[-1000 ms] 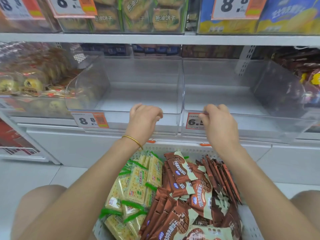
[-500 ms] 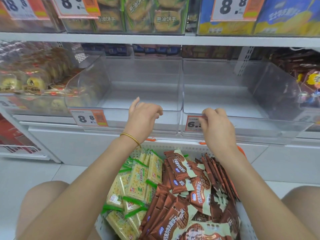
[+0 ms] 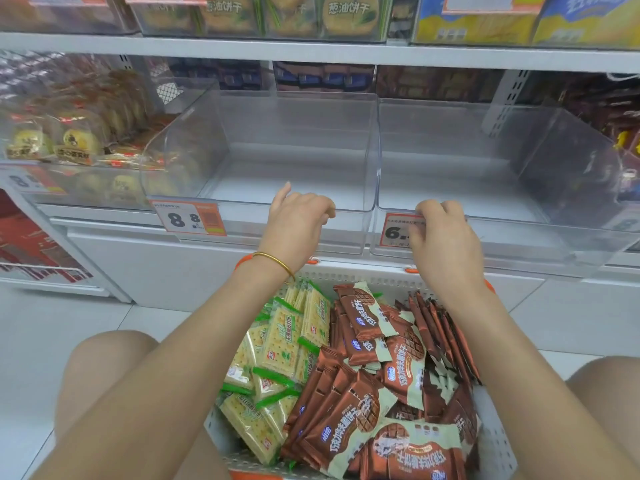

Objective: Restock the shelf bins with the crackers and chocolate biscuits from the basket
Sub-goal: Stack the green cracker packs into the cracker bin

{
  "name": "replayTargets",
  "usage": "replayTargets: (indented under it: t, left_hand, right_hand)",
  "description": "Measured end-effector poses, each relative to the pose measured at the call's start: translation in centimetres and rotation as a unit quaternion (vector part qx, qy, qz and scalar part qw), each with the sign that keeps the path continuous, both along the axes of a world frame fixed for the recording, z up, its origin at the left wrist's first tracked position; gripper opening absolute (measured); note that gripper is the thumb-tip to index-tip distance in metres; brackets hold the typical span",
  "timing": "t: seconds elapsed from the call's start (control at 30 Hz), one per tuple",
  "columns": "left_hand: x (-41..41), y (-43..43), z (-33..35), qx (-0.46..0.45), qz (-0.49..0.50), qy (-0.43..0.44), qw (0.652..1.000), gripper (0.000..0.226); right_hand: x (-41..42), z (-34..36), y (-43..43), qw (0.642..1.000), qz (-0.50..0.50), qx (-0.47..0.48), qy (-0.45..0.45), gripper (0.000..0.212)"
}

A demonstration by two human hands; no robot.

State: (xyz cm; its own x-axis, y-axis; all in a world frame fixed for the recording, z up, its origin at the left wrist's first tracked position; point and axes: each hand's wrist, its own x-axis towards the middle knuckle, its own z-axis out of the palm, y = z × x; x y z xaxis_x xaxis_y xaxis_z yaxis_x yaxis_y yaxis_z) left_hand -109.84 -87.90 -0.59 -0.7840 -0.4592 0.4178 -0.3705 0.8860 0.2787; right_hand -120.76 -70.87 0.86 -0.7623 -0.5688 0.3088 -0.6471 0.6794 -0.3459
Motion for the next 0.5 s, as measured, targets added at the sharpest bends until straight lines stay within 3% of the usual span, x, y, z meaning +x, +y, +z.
replayTargets:
  t: [0.13,0.23,0.27,0.33,0.4,0.5]
  left_hand:
    - [1.2,0.4,-0.7,-0.064,-0.03,0.054,0.996,0.031]
    - [3.5,2.2,-2.5,-0.115,0.003,0.171,0.978,0.014]
    - [4.3,2.6,-3.5,-0.098,0.003,0.14,0.985,0.011]
    - [5.2,2.7,-6.0,0.029,0.016,-0.024,0.999,0.017]
    - [5.2,2.5,-8.4,0.147,0.059,-0.191,0.969,0.031]
    - [4.3,2.9,-10.2,0.151,0.098,-0.296,0.938,0.045]
  right_hand:
    - [1.0,-0.7,0.6,0.998,0.012,-0.066,0.021,0.043]
    - [3.3,-1.7,1.1,0.984,0.039,-0.169,0.04,0.031]
    - [4.0,-2.4,1.1,0.984,0.059,-0.168,0.033,0.025]
    - [5.0,-4.4,0.8,0.988,0.1,-0.113,-0.018,0.021]
    - [5.4,-6.6,0.3,0.985,0.135,-0.037,-0.1,0.024]
    - [5.8,-8.9,0.0,0.975,0.139,0.031,-0.171,0.028]
